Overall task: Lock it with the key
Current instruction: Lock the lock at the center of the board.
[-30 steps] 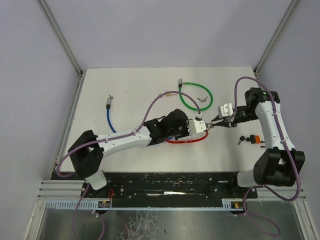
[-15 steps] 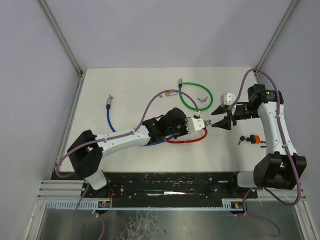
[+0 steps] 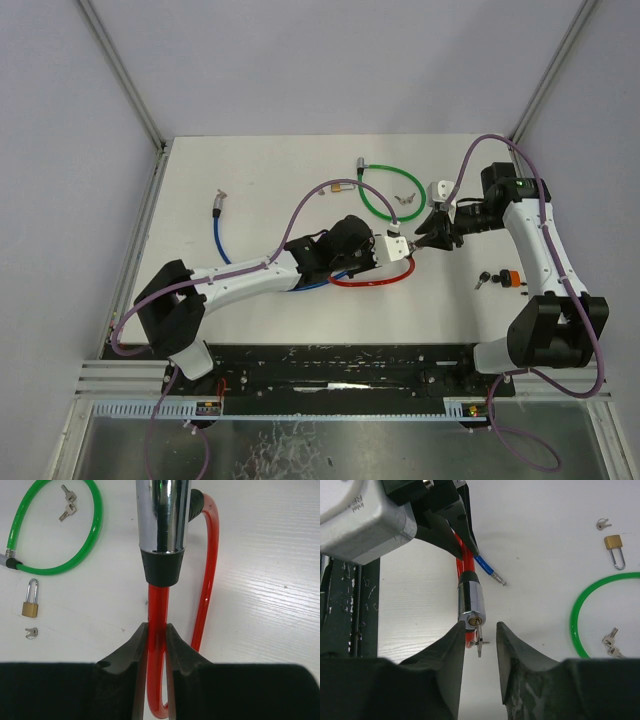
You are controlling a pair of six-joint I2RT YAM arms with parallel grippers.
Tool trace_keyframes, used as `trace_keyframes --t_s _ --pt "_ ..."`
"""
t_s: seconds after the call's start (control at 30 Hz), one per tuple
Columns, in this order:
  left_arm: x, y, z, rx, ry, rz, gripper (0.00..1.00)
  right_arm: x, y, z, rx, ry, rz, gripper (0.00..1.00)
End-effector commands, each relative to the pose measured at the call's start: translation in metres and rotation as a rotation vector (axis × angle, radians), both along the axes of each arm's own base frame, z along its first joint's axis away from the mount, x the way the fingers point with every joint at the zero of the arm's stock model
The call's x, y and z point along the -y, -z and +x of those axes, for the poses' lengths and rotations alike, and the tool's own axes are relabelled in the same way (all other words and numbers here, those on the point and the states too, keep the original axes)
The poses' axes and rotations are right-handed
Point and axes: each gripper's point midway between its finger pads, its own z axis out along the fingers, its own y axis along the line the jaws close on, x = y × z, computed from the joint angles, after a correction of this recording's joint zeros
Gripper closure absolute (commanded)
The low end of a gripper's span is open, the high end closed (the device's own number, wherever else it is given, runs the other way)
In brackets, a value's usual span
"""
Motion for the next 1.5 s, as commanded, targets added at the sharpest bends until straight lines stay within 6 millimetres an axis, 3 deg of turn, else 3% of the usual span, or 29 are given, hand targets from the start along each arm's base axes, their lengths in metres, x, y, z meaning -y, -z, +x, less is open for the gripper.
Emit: trace_keyframes --t_s 0.0,0.3,0.43,0.73,1.03,1.3,1.47 --pt "-0.013 0.028 -0.016 -0.097 0.005 0.07 1.0 -0.001 0.01 0.0 -0.043 0.0 -0.03 0.69" --pt "-0.013 0.028 -0.015 -0.095 0.006 0.074 1.0 0.002 0.017 -0.003 -0.047 -0.024 -0.077 0.78" --pt "-0.014 0.028 -0.015 -0.094 0.004 0.075 1.0 0.005 0.017 -0.007 -0.047 -0.069 -0.106 0.99" --pt "-0.023 0.029 -0.013 -0.085 -0.016 0.082 1.0 0.03 -0.001 0.011 0.008 -0.019 -0.246 1.0" --pt "-0.034 0.029 -0.01 -0.102 -0.041 0.051 1.0 0.053 -0.013 0.009 0.046 0.003 -0.266 1.0" --pt "-0.016 0.021 -0.022 -0.201 0.057 -0.054 1.0 0.026 -0.016 -0.018 0.23 -0.163 -0.212 1.0" --pt "0.002 0.016 -0.027 -0.243 0.103 -0.111 1.0 0.012 0.011 -0.013 0.31 -0.263 -0.221 1.0"
